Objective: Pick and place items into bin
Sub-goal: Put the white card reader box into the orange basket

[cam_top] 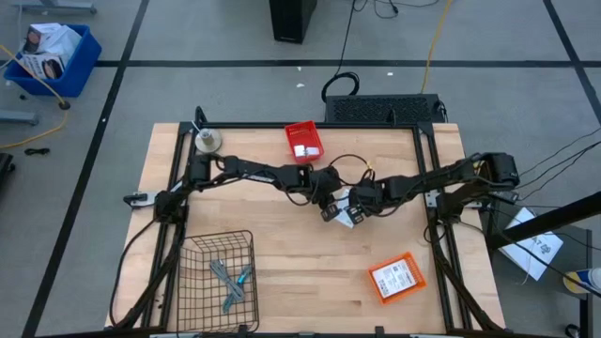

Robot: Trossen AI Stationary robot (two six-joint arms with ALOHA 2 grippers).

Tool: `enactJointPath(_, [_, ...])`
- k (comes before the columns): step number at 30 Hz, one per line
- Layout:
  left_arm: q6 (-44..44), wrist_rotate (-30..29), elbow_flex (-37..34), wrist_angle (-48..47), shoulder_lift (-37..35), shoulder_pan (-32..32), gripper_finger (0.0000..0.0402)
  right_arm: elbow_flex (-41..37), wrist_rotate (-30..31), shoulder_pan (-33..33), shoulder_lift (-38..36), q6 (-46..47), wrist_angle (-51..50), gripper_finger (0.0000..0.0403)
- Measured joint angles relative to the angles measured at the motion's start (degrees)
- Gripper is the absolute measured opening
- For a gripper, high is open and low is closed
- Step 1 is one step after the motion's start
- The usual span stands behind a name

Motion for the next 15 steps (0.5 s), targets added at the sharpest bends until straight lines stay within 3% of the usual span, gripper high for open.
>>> enactJointPath(15, [-1.7,2.48,0.11,0.05,3.18,-0.48,0.0004,-0.44,0.2,-0.3,-0.6,-8.79,5.42,0.0])
